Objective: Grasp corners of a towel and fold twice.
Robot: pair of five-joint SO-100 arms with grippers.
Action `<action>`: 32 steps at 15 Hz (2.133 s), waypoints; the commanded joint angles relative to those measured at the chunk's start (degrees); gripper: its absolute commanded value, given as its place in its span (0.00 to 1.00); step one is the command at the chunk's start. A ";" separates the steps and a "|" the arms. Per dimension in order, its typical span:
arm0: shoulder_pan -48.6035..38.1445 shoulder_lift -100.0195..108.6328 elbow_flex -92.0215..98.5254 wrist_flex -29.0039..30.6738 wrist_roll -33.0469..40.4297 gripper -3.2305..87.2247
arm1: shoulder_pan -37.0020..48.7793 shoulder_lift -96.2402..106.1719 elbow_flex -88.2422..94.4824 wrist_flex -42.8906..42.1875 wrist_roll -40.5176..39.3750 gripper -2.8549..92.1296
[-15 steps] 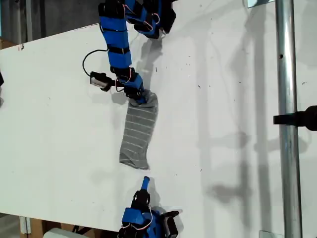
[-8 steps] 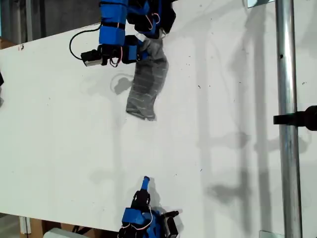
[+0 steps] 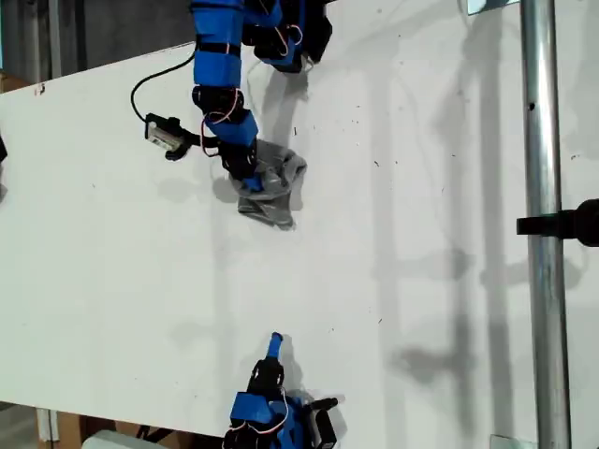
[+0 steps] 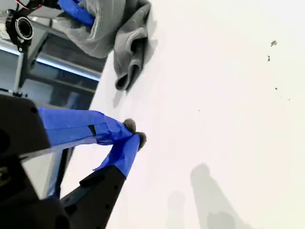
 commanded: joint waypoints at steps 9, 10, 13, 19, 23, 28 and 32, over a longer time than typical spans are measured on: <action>-0.18 0.44 -0.18 -1.67 0.00 0.01 | 12.39 61.88 14.85 26.28 -4.75 0.03; -0.35 0.44 0.53 -1.76 0.09 0.01 | 11.16 70.84 17.67 35.24 -2.11 0.03; 0.53 0.44 3.78 -4.66 -4.04 0.01 | 7.12 71.72 24.08 41.75 0.35 0.05; -1.67 0.18 4.39 7.82 -35.95 0.01 | 0.97 71.54 36.39 42.71 9.76 0.12; -0.88 0.26 4.39 7.73 1.41 0.01 | 1.41 71.63 36.39 42.71 9.76 0.12; -0.88 0.26 4.39 7.73 1.41 0.01 | 1.23 71.63 36.39 42.71 9.76 0.12; -0.97 0.26 4.39 7.73 1.41 0.01 | 1.14 71.63 36.39 42.71 9.76 0.12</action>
